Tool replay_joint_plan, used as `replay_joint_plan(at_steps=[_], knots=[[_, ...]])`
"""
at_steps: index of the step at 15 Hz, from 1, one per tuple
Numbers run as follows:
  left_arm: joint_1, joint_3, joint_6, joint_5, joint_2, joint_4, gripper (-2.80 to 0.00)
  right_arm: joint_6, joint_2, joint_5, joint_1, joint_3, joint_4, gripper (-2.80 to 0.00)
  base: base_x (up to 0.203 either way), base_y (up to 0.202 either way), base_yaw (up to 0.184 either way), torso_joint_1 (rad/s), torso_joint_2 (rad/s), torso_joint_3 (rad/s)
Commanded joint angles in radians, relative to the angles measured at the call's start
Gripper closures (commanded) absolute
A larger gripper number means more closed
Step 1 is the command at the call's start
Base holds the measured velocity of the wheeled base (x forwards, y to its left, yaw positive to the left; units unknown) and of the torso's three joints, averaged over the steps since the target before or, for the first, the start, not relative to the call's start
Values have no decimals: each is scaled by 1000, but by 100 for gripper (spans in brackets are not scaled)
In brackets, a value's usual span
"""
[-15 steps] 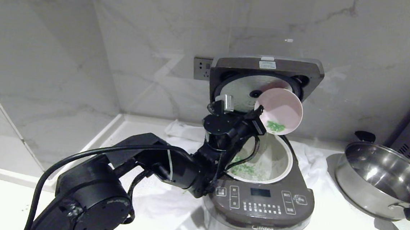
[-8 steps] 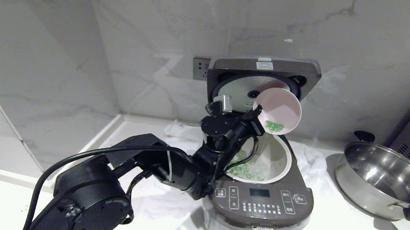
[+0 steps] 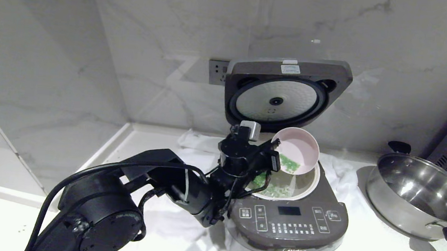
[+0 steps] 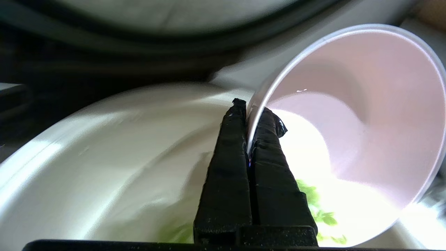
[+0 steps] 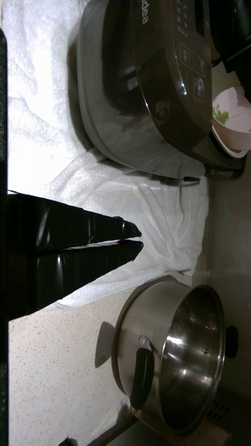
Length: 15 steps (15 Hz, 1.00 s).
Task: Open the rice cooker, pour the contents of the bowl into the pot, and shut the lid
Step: Pour the water from the bowl into the rice cooker
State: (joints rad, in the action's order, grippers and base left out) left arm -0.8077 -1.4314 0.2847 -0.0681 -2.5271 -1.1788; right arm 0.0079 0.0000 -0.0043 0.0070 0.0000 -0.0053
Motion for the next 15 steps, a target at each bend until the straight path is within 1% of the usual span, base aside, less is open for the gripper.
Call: replay_joint_plan(at_steps=[1,3,5,7,8,10,11,12,13,15], knots=[[6,28,-39,0,65,6,0,0,-1,0,1,2,-1,0,0,0,0,-14,34,24],[7,22,-26,0,84,4,0,0,0,0,1,2,0,0,0,0,0,-8,35,20],[10,22,11,0,94,2,0,0,-2,0,1,2,-1,0,0,0,0,-4,17,10],[21,19,12,4,117,8,0,0,0,0,1,2,0,0,0,0,0,0,0,0],[29,6,16,5,139,24,0,0,-1,0,1,2,-1,0,0,0,0,0,0,0],[48,-28,48,6,189,83,0,0,-1,0,1,2,-1,0,0,0,0,0,0,0],[55,-30,55,6,211,120,0,0,-1,0,1,2,-1,0,0,0,0,0,0,0],[57,-19,57,7,222,135,0,0,-1,0,1,2,0,0,0,0,0,0,0,0],[58,-7,57,5,224,128,0,0,-1,0,1,2,-1,0,0,0,0,0,0,0],[58,25,55,3,220,75,0,0,0,0,1,2,-1,0,0,0,0,0,0,0]])
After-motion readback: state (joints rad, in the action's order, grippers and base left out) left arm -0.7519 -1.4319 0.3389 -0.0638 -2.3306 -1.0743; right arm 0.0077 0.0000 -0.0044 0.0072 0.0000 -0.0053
